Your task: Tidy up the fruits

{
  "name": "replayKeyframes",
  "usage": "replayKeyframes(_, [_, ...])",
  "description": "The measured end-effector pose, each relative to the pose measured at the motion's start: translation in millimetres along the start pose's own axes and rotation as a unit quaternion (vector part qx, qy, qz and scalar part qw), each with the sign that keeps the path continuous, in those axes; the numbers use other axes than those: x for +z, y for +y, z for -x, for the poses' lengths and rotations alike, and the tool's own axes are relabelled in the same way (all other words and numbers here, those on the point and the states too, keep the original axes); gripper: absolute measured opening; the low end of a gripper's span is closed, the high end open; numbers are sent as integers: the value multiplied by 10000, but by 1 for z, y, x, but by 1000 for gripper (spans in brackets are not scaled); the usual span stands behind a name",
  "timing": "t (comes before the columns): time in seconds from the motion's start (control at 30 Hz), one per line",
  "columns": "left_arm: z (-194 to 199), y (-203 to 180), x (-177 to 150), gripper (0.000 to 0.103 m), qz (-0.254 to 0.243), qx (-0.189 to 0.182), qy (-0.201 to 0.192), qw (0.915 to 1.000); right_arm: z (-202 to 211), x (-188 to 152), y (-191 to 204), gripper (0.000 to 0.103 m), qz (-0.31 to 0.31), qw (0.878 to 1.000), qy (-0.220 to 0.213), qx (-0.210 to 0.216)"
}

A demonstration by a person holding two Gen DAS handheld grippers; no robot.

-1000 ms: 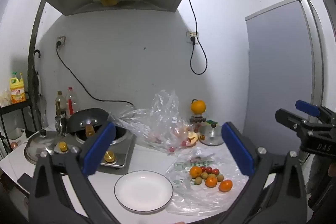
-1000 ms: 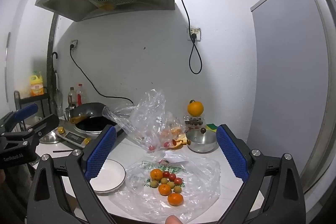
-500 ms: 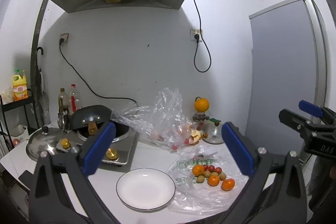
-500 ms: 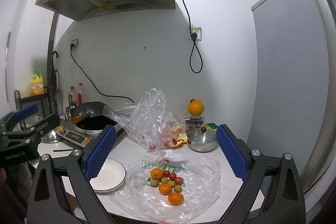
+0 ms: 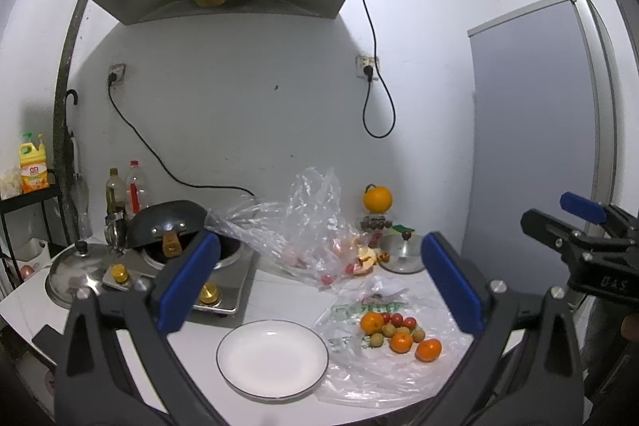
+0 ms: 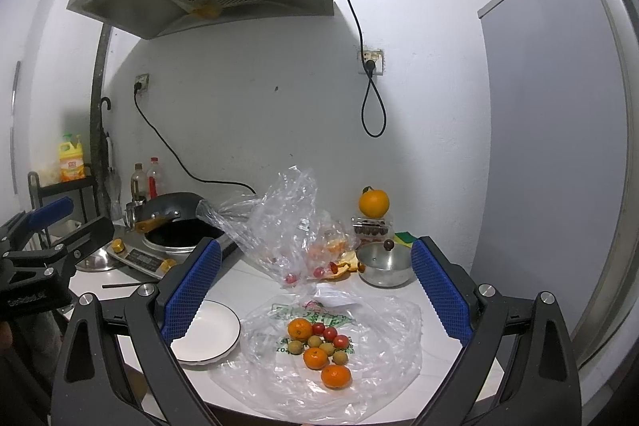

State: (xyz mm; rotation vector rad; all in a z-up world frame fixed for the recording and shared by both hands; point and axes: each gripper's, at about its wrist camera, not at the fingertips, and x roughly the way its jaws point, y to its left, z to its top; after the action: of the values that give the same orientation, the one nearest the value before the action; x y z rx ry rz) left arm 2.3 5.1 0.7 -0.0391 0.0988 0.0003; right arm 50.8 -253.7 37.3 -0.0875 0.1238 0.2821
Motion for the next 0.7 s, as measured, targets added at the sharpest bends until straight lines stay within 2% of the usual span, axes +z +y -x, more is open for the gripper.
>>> replayKeyframes(0.7, [-1, 1, -1, 102, -5, -14, 12, 10000, -1, -1, -1, 98, -3, 10000, 29, -3])
